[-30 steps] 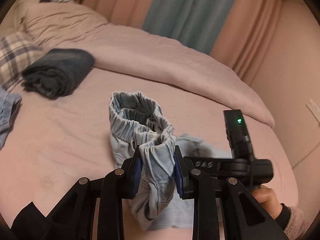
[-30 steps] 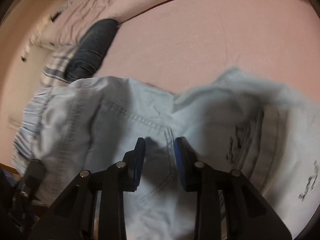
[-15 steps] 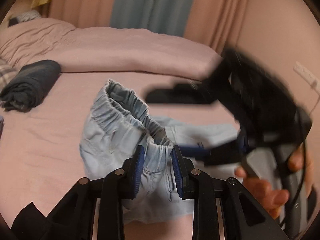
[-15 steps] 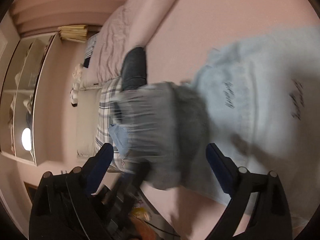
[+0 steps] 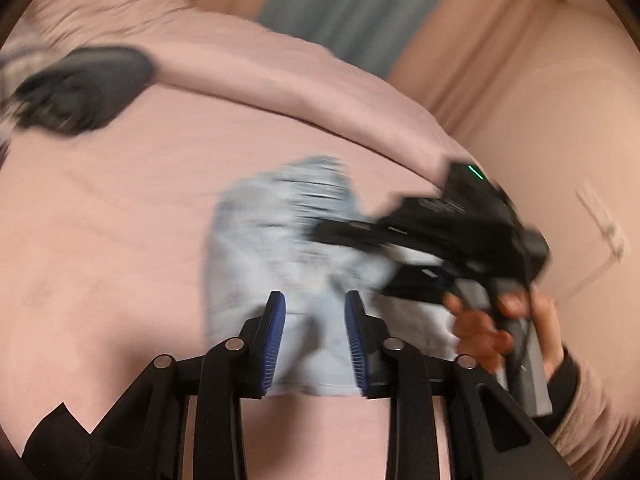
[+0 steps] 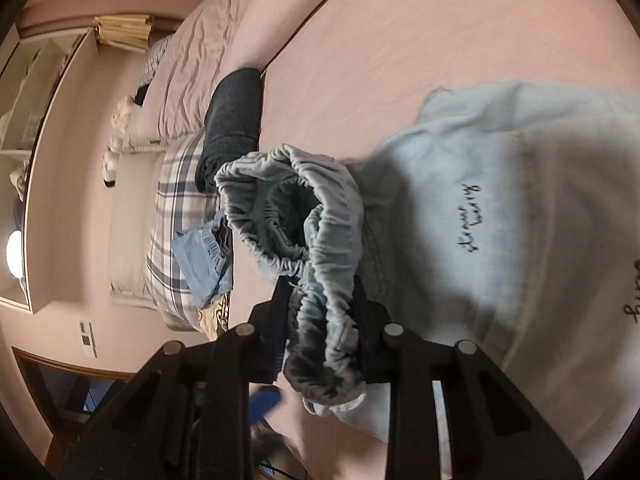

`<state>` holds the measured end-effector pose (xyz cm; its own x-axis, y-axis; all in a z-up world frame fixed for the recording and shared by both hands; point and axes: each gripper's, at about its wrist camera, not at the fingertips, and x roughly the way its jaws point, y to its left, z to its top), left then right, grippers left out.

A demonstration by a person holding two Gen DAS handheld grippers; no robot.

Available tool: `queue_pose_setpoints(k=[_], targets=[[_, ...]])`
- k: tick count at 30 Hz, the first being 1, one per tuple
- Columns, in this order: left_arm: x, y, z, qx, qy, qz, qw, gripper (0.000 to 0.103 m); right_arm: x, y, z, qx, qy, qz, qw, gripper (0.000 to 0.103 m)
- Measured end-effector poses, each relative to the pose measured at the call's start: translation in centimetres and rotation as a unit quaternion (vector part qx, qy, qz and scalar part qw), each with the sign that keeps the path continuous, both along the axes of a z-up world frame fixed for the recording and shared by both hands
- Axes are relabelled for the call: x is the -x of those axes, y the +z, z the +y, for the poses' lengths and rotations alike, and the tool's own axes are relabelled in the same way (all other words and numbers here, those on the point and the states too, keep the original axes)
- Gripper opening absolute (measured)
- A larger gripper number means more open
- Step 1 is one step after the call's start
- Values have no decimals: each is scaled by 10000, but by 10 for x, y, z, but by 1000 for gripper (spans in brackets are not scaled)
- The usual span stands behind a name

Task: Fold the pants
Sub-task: 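Fold the waistband over the legs with the left tool, then release the jeans with the left tool and smooth the folded bundle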

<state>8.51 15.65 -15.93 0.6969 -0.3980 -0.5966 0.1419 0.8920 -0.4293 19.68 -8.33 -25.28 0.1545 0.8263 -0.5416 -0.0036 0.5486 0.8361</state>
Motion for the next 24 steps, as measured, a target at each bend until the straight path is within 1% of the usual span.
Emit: queue_pose_setpoints(k=[1,3,4,6,7,8,10,11,13,14,17,19,22,24], targets=[[-2,-2,7,76,142,44,9999,36,5,-2,-11,-59,-42,15,10000,26],[-11,-9,24,389,317,226,9985,36,6,0,-20,-279,-193,-7,9994,26],[-16,-13,26,549,301,323,9975,36,10,5,-26,-381,-243,-86,9989,26],[-27,-24,27,1087,150,643,9919,39,19,15,-39,-466,-299,-248,9982,26],[-31,-29,27,1351,105,749,9879,47,21,19,-45,-499,-326,-316,9977,26],[-33,-31,24,1548,92,798,9847,52,24,25,-54,-494,-390,-406,9972,26],[-37,-31,23,1839,73,798,9797,54,30,29,-67,-471,-466,-479,9967,26],[-41,-31,19,1988,17,852,9763,58,32,31,-75,-462,-537,-492,9963,26],[-46,-32,9,2075,-59,1011,9730,58,37,36,-91,-528,-693,-531,9948,26],[-46,-29,2,2049,-145,1041,9731,58,39,39,-101,-544,-777,-573,9938,26],[-48,-22,-21,1843,-412,975,9771,58,52,52,-133,-635,-1010,-757,9900,26],[-48,-17,-33,1758,-536,951,9783,58,60,57,-148,-700,-1091,-824,9881,26],[-52,-12,-49,1574,-607,920,9814,58,70,63,-170,-611,-1263,-911,9859,26],[-54,-11,-58,1458,-625,923,9830,58,77,61,-191,-552,-1478,-898,9834,26]])
